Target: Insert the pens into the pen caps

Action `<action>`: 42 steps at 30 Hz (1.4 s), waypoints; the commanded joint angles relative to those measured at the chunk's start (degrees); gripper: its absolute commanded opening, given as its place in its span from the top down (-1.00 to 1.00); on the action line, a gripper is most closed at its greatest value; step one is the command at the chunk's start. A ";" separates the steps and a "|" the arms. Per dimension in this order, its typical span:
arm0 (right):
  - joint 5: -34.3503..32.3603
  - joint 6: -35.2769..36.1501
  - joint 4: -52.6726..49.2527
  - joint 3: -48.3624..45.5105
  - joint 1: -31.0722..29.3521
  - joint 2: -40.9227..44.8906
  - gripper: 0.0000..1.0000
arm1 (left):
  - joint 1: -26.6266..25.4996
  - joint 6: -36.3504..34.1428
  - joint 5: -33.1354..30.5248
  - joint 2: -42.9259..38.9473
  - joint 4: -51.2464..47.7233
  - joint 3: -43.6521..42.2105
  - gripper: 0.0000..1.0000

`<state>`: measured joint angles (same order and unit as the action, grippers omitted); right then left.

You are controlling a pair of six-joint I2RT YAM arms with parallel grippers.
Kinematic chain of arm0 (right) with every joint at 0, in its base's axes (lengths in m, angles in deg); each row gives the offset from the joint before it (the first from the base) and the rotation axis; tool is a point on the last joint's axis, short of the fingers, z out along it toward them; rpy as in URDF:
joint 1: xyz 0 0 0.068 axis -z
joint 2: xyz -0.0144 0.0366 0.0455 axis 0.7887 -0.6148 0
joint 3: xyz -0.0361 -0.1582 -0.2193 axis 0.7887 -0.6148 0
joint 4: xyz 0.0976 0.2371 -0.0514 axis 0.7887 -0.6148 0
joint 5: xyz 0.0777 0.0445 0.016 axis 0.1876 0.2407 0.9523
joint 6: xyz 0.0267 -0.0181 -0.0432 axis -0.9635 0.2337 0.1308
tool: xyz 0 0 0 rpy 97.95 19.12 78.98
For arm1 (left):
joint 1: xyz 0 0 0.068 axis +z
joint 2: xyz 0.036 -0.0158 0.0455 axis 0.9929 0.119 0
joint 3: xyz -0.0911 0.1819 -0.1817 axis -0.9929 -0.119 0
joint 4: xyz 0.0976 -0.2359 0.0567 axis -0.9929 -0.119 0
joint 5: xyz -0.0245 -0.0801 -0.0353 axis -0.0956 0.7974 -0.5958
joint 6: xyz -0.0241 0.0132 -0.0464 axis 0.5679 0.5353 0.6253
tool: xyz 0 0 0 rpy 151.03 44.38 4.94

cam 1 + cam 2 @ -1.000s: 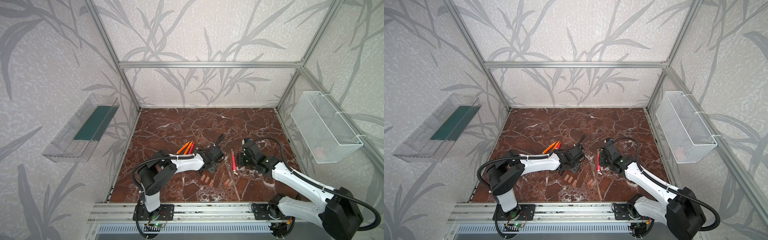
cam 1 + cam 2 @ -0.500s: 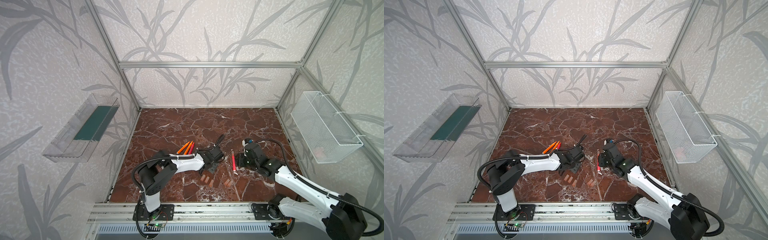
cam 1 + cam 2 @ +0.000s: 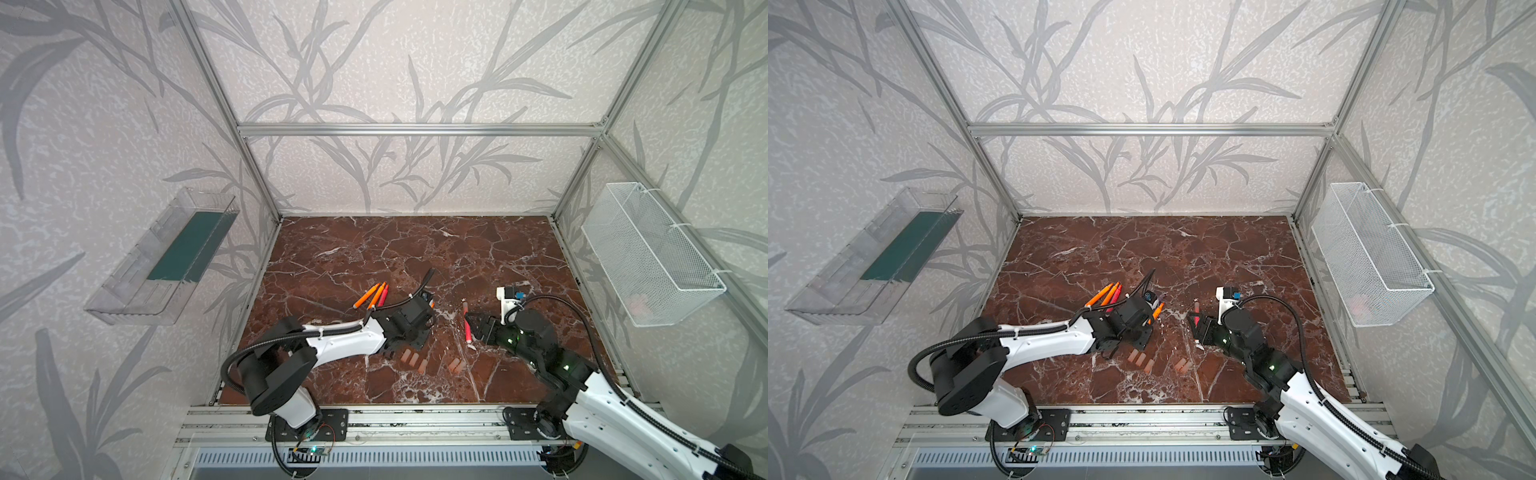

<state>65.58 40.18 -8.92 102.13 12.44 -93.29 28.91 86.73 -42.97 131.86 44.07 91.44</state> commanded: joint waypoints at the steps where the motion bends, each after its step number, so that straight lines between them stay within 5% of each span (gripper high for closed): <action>1: -2.00 -4.97 12.21 -4.66 -3.99 1.21 -0.19 | -0.06 0.78 7.47 -3.62 8.31 -3.04 0.71; 10: -9.57 -6.35 29.43 -4.52 -15.19 -12.19 -0.22 | -0.32 3.85 15.86 -8.76 15.54 -7.47 0.77; 26: -16.51 -11.47 31.16 0.50 -15.40 -24.19 -0.01 | -0.85 4.25 20.00 -17.07 16.95 -11.80 0.77; 35: -16.25 -14.00 31.86 1.40 -15.49 -26.66 0.77 | -1.10 4.05 20.95 -19.62 16.90 -12.96 0.76; 42: -16.01 -16.90 34.96 -0.46 -16.21 -27.04 1.00 | -1.24 4.44 20.89 -19.55 17.70 -13.22 0.47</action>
<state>50.30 24.78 23.91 102.50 -3.16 -120.02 28.12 91.14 -23.58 113.33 60.01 78.56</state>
